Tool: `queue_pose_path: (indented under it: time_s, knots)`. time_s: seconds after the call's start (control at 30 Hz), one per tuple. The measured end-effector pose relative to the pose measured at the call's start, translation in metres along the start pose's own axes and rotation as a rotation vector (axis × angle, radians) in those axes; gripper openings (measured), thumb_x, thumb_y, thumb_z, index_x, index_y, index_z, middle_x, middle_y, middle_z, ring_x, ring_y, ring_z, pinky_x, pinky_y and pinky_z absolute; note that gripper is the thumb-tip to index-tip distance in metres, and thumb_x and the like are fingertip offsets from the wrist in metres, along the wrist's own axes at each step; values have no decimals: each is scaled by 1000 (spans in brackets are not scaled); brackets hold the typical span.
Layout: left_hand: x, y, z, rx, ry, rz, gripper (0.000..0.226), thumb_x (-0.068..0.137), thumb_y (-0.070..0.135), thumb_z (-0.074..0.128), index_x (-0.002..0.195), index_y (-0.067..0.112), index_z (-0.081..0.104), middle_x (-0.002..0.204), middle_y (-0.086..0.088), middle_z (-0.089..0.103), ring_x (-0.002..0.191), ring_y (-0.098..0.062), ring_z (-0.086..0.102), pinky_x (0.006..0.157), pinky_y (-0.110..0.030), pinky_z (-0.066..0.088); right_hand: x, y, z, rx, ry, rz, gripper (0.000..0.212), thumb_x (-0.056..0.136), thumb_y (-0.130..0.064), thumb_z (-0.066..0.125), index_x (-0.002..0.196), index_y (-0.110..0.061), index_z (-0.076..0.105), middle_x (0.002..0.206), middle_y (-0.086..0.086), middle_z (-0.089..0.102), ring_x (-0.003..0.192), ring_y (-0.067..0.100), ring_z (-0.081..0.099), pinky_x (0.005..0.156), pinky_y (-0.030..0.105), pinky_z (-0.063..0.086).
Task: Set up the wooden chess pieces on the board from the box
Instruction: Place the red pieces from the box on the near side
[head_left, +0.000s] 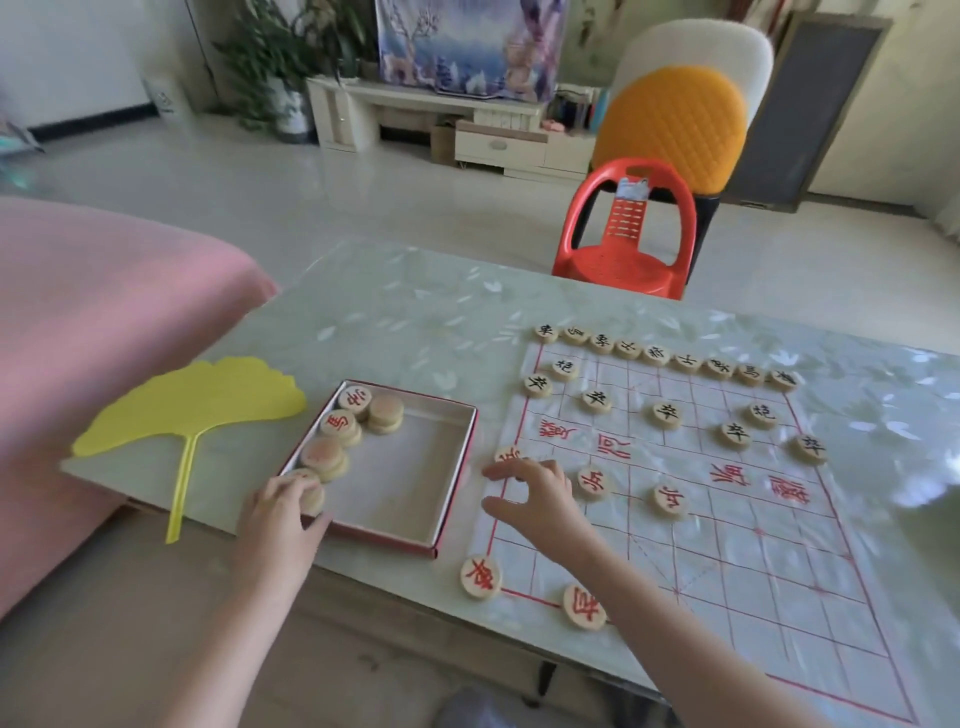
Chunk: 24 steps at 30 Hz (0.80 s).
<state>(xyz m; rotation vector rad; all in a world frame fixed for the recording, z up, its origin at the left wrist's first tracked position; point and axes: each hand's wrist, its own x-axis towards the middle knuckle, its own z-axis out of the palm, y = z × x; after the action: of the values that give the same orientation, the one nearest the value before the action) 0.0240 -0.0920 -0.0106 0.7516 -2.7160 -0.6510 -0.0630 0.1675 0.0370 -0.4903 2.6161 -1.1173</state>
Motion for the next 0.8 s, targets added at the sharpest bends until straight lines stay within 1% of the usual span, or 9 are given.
queue_pose_path:
  time_s: [0.1, 0.23, 0.33, 0.43, 0.5, 0.57, 0.63, 0.7, 0.8]
  knots:
    - [13, 4, 0, 95, 32, 1, 33, 74, 14, 73, 105, 9, 64, 106, -14, 60, 94, -37, 50, 79, -43, 43, 9, -7, 15, 8, -20, -14, 31, 85, -29, 61, 116, -31, 58, 114, -14, 58, 116, 14, 34, 99, 31, 29]
    - [30, 4, 6, 329, -17, -30, 41, 72, 24, 74, 108, 9, 59, 103, -16, 61, 97, -34, 52, 83, -40, 42, 21, -11, 24, 19, -32, -8, 32, 85, -28, 61, 116, -29, 58, 115, -13, 58, 120, 15, 32, 104, 37, 29]
    - [36, 7, 6, 366, -8, -57, 39, 72, 19, 73, 107, 9, 58, 101, -17, 61, 98, -34, 52, 83, -39, 40, 31, -14, 29, 5, -19, -18, 31, 84, -26, 62, 115, -27, 60, 113, -12, 59, 119, 17, 35, 105, 36, 28]
    - [35, 4, 5, 259, 32, -44, 37, 66, 11, 75, 100, 7, 61, 91, -19, 63, 89, -38, 56, 74, -43, 44, 39, -20, 38, -26, -26, -27, 32, 85, -24, 61, 117, -27, 60, 118, -9, 60, 117, 18, 35, 104, 34, 27]
    - [32, 2, 1, 115, 51, -57, 46, 63, 12, 80, 104, 9, 60, 92, -15, 63, 87, -38, 59, 71, -43, 44, 44, -27, 46, -39, -46, -43, 33, 85, -23, 60, 118, -27, 59, 120, -9, 60, 117, 19, 35, 102, 33, 27]
    - [28, 3, -8, -85, 65, -115, 58, 63, 18, 82, 115, 15, 56, 100, -7, 61, 94, -32, 58, 73, -40, 42, 50, -38, 58, -48, -88, -71, 35, 85, -21, 58, 119, -27, 58, 120, -11, 60, 116, 19, 35, 101, 34, 29]
    - [26, 2, -17, -268, 93, -124, 66, 63, 20, 83, 121, 17, 53, 104, -3, 61, 99, -26, 57, 78, -39, 44, 57, -52, 74, -70, -144, -125, 36, 85, -22, 59, 120, -28, 57, 121, -12, 60, 114, 20, 37, 98, 34, 29]
    - [25, -2, -27, -393, 126, -120, 66, 62, 17, 84, 121, 16, 55, 106, -3, 63, 101, -23, 58, 85, -37, 45, 64, -67, 93, -97, -221, -199, 39, 85, -22, 59, 123, -28, 56, 123, -9, 59, 114, 22, 37, 93, 33, 27]
    - [27, -8, -37, -446, 164, -120, 59, 61, 12, 84, 114, 13, 60, 106, -6, 62, 99, -22, 59, 86, -29, 42, 75, -88, 123, -155, -298, -270, 46, 84, -17, 59, 128, -26, 52, 128, 0, 55, 114, 26, 36, 93, 34, 25]
